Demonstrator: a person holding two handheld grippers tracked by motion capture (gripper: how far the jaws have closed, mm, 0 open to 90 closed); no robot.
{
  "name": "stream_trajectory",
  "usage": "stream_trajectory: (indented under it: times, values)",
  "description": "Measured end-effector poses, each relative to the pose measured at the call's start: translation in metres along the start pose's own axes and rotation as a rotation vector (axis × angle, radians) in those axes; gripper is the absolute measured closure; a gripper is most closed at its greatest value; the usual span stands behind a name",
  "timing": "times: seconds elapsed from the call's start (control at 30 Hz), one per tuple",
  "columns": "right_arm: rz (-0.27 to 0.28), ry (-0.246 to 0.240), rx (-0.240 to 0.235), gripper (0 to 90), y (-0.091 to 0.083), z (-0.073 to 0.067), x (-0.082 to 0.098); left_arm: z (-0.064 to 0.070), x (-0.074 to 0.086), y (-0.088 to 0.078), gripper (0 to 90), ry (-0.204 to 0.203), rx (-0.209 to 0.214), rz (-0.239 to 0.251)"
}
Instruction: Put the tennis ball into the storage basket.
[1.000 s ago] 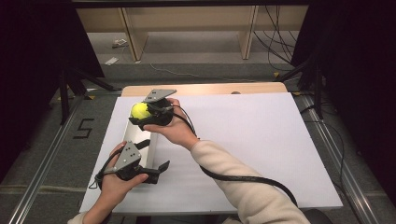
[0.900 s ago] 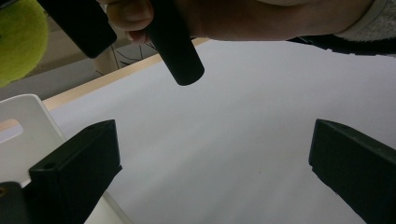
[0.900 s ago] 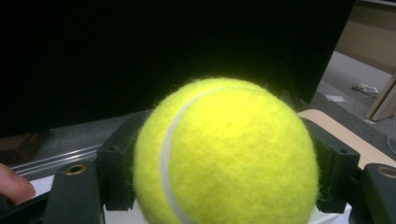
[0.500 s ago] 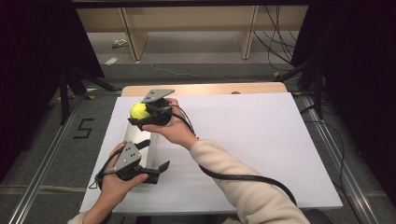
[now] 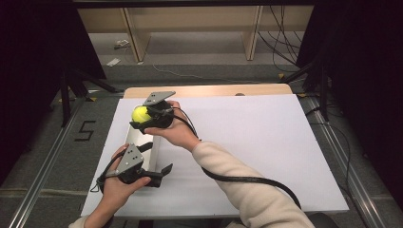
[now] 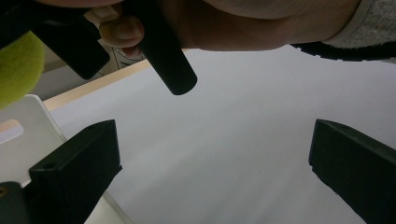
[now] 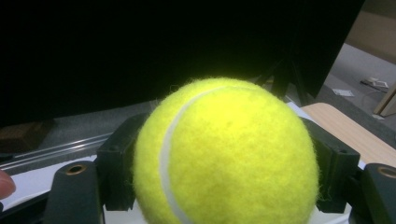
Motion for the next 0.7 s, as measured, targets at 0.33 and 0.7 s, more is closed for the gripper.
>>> stream_trajectory:
  times: [0.33,0.7]
  values:
    - [-0.023,0.012,-0.006,26.7,0.007,0.001,0.005,0.0,0.0,0.0,1.5,0.001,-0.001,0.0]
    - [-0.044,0.007,-0.01,26.7,0.014,0.003,0.006,0.0,0.0,0.0,1.5,0.0,0.001,-0.002]
Point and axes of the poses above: each handheld gripper's, and its own axes: y roughly forward along the jaws, x roughly out of its underside, z roughly to its right, the point moved 2 cm from there along y, roughly forward along the jaws, and after that the axes turned 6 degrees about x, right-handed, at the moved point
